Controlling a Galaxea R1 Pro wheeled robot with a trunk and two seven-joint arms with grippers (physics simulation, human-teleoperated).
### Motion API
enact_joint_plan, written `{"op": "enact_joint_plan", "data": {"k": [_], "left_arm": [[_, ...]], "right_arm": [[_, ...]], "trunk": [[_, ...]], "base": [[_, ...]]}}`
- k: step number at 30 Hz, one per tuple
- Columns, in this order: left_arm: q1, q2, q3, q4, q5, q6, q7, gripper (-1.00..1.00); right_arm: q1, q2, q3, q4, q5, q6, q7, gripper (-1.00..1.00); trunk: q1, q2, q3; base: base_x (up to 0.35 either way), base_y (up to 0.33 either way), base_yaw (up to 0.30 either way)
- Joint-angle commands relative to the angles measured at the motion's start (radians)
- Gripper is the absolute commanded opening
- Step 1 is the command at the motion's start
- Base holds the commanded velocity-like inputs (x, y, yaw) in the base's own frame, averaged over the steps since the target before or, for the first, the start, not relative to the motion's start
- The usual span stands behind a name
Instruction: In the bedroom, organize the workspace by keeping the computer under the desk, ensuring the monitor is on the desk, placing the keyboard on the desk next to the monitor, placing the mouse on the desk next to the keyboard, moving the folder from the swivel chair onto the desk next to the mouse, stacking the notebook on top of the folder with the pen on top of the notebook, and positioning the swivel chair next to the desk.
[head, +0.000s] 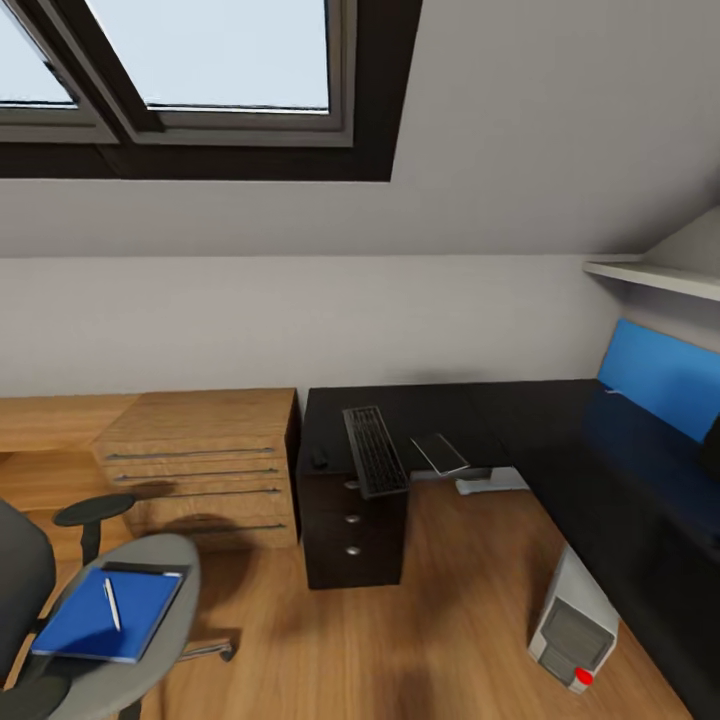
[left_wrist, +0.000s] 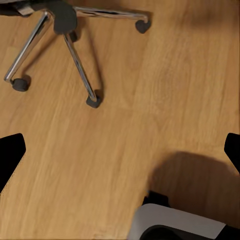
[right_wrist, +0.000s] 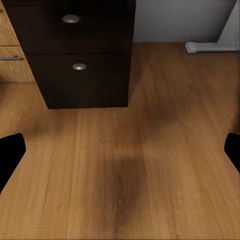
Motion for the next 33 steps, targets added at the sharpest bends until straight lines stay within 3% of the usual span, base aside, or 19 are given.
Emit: {"op": "enact_joint_plan", "data": {"k": [1,4,6,9,10,13,15,17,18,19,20,21,23,25,26,27,29,31,33], "left_arm": [[0.000,0.000,-0.001,-0.001,0.002,-0.002,0.001,1.00],[0.000,-0.001,-0.001,-0.001,0.002,-0.002,0.000,1.00],[0.000,-0.023,-0.005,-0.018,0.002,-0.002,0.000,1.00],[0.000,-0.035,-0.009,-0.115,0.002,0.008,-0.002,1.00],[0.000,-0.041,-0.023,-0.200,0.002,0.026,-0.002,1.00],[0.000,-0.056,-0.060,-0.370,0.004,0.175,-0.001,1.00],[0.000,-0.064,-0.068,-0.474,0.006,0.292,0.000,1.00],[0.000,-0.077,-0.072,-0.591,0.012,0.418,0.000,1.00],[0.000,-0.088,-0.072,-0.668,0.025,0.498,0.000,1.00],[0.000,-0.095,-0.073,-0.704,0.035,0.535,0.001,1.00],[0.000,-0.109,-0.074,-0.784,0.068,0.605,0.001,1.00],[0.001,-0.115,-0.075,-0.821,0.084,0.635,0.001,1.00],[0.000,-0.129,-0.076,-0.946,0.133,0.712,0.001,1.00],[0.000,-0.133,-0.076,-1.000,0.151,0.732,0.001,1.00],[0.000,-0.136,-0.075,-1.050,0.170,0.745,0.001,1.00],[0.001,-0.138,-0.075,-1.111,0.206,0.757,0.001,1.00],[0.001,-0.139,-0.075,-1.135,0.230,0.762,0.001,1.00],[0.001,-0.138,-0.074,-1.155,0.268,0.766,0.003,1.00],[0.002,-0.136,-0.072,-1.158,0.280,0.766,0.004,1.00]], "right_arm": [[-0.001,0.000,0.008,0.001,-0.001,-0.002,-0.009,1.00],[-0.001,0.000,0.008,0.001,-0.001,-0.001,-0.009,1.00],[-0.001,0.001,0.008,-0.006,0.001,-0.003,-0.009,1.00],[-0.005,0.000,0.009,-0.022,0.005,-0.020,-0.009,1.00],[-0.020,-0.002,0.008,-0.033,0.005,-0.030,-0.009,1.00],[-0.112,-0.004,0.004,-0.043,-0.011,-0.031,-0.012,1.00],[-0.166,-0.005,-0.003,-0.044,-0.048,-0.022,-0.011,1.00],[-0.210,-0.004,-0.013,-0.049,-0.115,0.002,-0.001,1.00],[-0.233,-0.004,-0.016,-0.061,-0.168,0.028,0.017,1.00],[-0.243,-0.004,-0.018,-0.071,-0.196,0.045,0.031,1.00],[-0.258,-0.007,-0.024,-0.121,-0.270,0.108,0.078,1.00],[-0.264,-0.009,-0.028,-0.150,-0.307,0.144,0.103,1.00],[-0.277,-0.035,-0.065,-0.277,-0.469,0.310,0.195,1.00],[-0.281,-0.053,-0.092,-0.333,-0.554,0.397,0.237,1.00],[-0.283,-0.069,-0.119,-0.380,-0.640,0.481,0.279,1.00],[-0.285,-0.091,-0.160,-0.428,-0.768,0.599,0.340,1.00],[-0.285,-0.105,-0.188,-0.448,-0.847,0.667,0.378,1.00],[-0.286,-0.123,-0.224,-0.468,-0.969,0.755,0.452,1.00],[-0.286,-0.128,-0.236,-0.472,-1.015,0.783,0.500,1.00]], "trunk": [[0.001,-0.001,-0.001],[0.001,-0.001,-0.002],[0.001,-0.001,-0.002],[0.001,-0.001,-0.002],[0.001,-0.001,-0.002],[0.001,-0.001,-0.002],[0.001,-0.001,-0.002],[0.001,-0.001,-0.002],[0.001,-0.001,-0.002],[0.001,-0.001,-0.002],[0.001,-0.001,-0.002],[0.001,-0.001,-0.002],[0.001,-0.001,-0.002],[0.001,-0.001,-0.002],[0.001,-0.001,-0.002],[0.001,-0.001,-0.002],[0.008,-0.015,-0.008],[0.016,-0.029,-0.014],[0.024,-0.043,-0.020]], "base": [[0.251,0.157,-0.065],[0.271,0.146,-0.040],[0.313,0.062,-0.004],[0.318,0.028,-0.002],[0.321,0.010,-0.001],[0.322,0.004,0.000],[0.314,0.002,0.000],[0.252,0.001,0.000],[0.156,0.000,0.000],[0.125,0.000,0.000],[0.080,0.000,0.000],[0.051,0.000,0.000],[0.034,0.000,0.000],[0.019,0.000,0.000],[0.011,0.000,0.000],[0.005,0.000,0.000],[0.004,0.000,0.000],[0.002,0.000,0.000],[0.001,0.000,0.000]]}}
